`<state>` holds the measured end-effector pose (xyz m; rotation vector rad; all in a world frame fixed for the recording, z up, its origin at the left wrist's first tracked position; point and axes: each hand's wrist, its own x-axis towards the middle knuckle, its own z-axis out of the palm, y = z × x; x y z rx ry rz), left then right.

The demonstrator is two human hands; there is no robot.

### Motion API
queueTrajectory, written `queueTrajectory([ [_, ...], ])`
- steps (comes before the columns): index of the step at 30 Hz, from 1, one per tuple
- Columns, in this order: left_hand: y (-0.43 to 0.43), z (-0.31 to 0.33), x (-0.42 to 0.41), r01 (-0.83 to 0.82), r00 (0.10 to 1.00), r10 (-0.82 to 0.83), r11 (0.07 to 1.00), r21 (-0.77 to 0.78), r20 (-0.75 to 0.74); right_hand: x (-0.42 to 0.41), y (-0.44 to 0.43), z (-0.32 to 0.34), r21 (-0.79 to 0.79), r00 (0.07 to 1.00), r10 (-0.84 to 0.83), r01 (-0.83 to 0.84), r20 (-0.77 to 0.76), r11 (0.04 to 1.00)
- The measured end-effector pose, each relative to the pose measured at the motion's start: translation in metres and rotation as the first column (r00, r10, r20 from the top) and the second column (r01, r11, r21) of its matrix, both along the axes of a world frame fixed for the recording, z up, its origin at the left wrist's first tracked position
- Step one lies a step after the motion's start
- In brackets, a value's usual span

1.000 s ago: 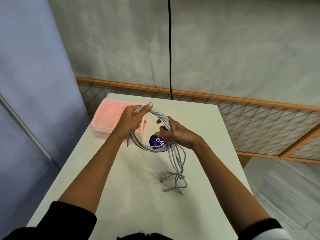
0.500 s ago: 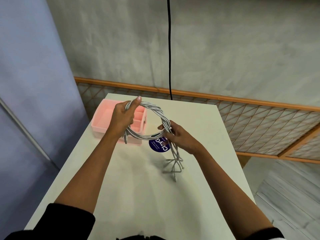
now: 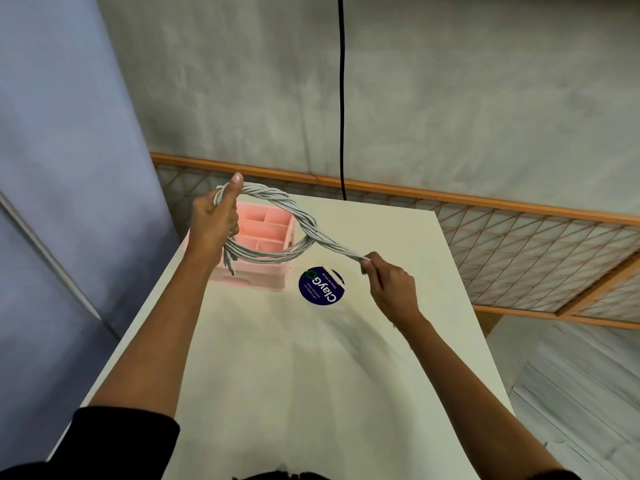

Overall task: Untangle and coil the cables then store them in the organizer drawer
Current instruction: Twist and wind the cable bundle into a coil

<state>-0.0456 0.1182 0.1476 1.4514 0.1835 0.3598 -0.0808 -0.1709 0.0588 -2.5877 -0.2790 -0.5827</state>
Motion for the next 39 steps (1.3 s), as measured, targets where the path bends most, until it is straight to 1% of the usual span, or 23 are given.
queueTrajectory([
  [1,-0.001,-0.001,0.000,0.006,1.000,-0.006,1.000,-0.001,0.007,0.003,0.000,0.002,0.171,0.985,0.091,-0.065,-0.147,0.983],
  [2,-0.002,-0.002,0.000,0.008,1.000,-0.008,1.000,-0.006,0.013,0.006,0.000,0.007,0.400,0.930,0.224,-0.094,-0.291,0.912],
  [3,-0.003,-0.002,0.000,0.006,1.000,-0.006,1.000,-0.008,0.016,0.008,-0.002,0.013,0.595,0.852,0.352,-0.060,-0.388,0.801],
  [4,-0.004,-0.003,0.000,0.002,1.000,-0.002,1.000,-0.006,0.016,0.009,-0.004,0.018,0.715,0.768,0.456,0.005,-0.451,0.699],
  [6,-0.005,-0.004,0.001,-0.002,1.000,0.002,1.000,0.004,0.015,0.010,-0.013,0.020,0.805,0.621,0.597,0.095,-0.508,0.586],
  [8,-0.005,-0.005,0.001,-0.006,1.000,0.005,1.000,0.012,0.022,0.010,-0.024,0.016,0.861,0.509,0.719,0.096,-0.473,0.499],
  [10,-0.004,-0.005,0.001,-0.020,1.000,0.020,1.000,0.013,0.023,0.008,-0.033,0.012,0.905,0.456,0.794,0.066,-0.402,0.420],
  [11,-0.003,-0.004,0.002,-0.031,0.999,0.031,0.999,0.006,0.019,0.006,-0.036,0.011,0.904,0.465,0.792,0.047,-0.396,0.424],
  [12,-0.003,-0.004,0.002,-0.038,0.999,0.038,0.999,0.001,0.014,0.004,-0.038,0.011,0.883,0.498,0.761,0.024,-0.417,0.469],
  [15,-0.003,-0.004,0.002,-0.043,0.999,0.043,0.999,0.025,0.015,0.000,-0.034,0.009,0.705,0.654,0.564,-0.065,-0.505,0.707],
  [17,-0.005,-0.004,0.002,-0.052,0.999,0.052,0.997,0.050,0.017,0.000,-0.030,0.009,0.571,0.741,0.421,-0.062,-0.524,0.819],
  [18,-0.006,-0.003,0.002,-0.057,0.998,0.056,0.997,0.059,0.016,0.000,-0.028,0.009,0.525,0.770,0.365,-0.045,-0.524,0.850],
  [21,-0.007,-0.003,0.003,-0.079,0.997,0.079,0.995,0.062,0.003,-0.001,-0.020,0.004,0.452,0.869,0.215,0.012,-0.446,0.892],
  [23,-0.007,-0.003,0.005,-0.102,0.994,0.103,0.993,0.051,-0.019,-0.005,-0.016,-0.002,0.402,0.947,0.123,0.008,-0.298,0.916],
  [25,-0.005,-0.003,0.006,-0.121,0.992,0.124,0.991,0.064,-0.040,-0.011,-0.016,-0.007,0.330,0.978,0.096,-0.031,-0.184,0.944],
  [27,-0.002,-0.003,0.009,-0.140,0.988,0.145,0.987,0.082,-0.055,-0.015,-0.016,-0.012,0.204,0.990,0.116,-0.097,-0.084,0.974],
  [30,0.003,-0.002,0.011,-0.179,0.979,0.187,0.979,0.095,-0.084,-0.013,-0.020,-0.022,-0.097,0.979,0.167,-0.155,0.121,0.983],
  [32,0.002,-0.003,0.011,-0.187,0.977,0.195,0.978,0.097,-0.088,-0.007,-0.022,-0.025,-0.192,0.981,0.071,-0.036,0.181,0.981],
  [34,-0.003,-0.005,0.009,-0.186,0.979,0.192,0.979,0.078,-0.071,0.001,-0.019,-0.023,-0.213,0.974,-0.103,0.146,0.202,0.966],
  [35,-0.006,-0.005,0.008,-0.184,0.980,0.188,0.981,0.070,-0.059,0.003,-0.015,-0.021,-0.212,0.963,-0.191,0.231,0.189,0.950],
  [36,-0.009,-0.005,0.008,-0.181,0.982,0.184,0.981,0.067,-0.051,0.006,-0.011,-0.019,-0.178,0.959,-0.260,0.276,0.111,0.945],
  [38,-0.014,-0.002,0.008,-0.183,0.981,0.186,0.981,0.072,-0.046,0.012,-0.003,-0.010,-0.052,0.936,-0.296,0.291,-0.191,0.955],
  [39,-0.014,0.000,0.008,-0.188,0.980,0.191,0.980,0.068,-0.048,0.014,-0.001,-0.006,0.039,0.912,-0.221,0.249,-0.346,0.968],
])
